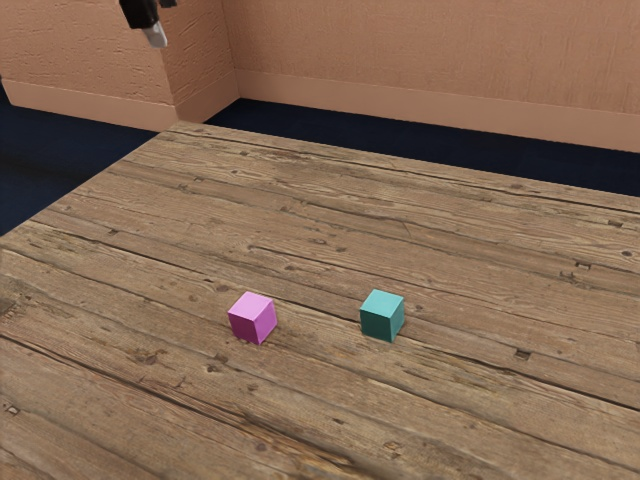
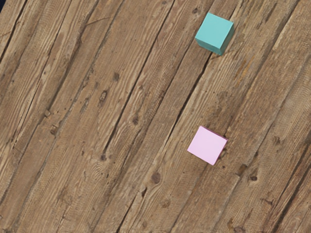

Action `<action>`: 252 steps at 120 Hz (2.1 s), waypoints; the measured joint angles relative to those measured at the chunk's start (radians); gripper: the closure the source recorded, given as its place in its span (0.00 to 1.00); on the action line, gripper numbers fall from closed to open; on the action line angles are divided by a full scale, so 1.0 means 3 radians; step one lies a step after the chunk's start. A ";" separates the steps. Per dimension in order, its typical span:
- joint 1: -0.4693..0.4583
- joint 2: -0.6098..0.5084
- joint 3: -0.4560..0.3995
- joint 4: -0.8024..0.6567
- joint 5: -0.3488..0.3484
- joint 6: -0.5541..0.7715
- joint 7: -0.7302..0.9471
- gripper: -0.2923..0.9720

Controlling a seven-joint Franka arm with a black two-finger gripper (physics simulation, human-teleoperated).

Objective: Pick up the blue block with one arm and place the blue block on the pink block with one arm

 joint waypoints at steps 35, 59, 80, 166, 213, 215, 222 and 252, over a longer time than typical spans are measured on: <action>-0.0021 -0.1511 -0.0301 -0.3284 -0.0465 0.0470 -0.0030 0.23; -0.0053 -0.1370 -0.0331 -0.4370 -0.0758 0.1485 0.0228 0.23; -0.0093 -0.1303 -0.0252 -0.4513 -0.0623 0.1913 0.1320 0.23; -0.0098 0.0667 -0.0754 -0.2956 -0.0273 0.3082 0.5780 0.23; -0.0108 0.1017 -0.0734 -0.2572 -0.0364 0.2971 0.6230 0.23; -0.0108 0.1029 -0.0734 -0.2561 -0.0366 0.2973 0.6226 0.23; -0.0110 0.1087 -0.0734 -0.2508 -0.0353 0.2979 0.6207 0.23; -0.0125 0.1373 -0.0735 -0.2142 -0.0080 0.2835 0.6028 0.23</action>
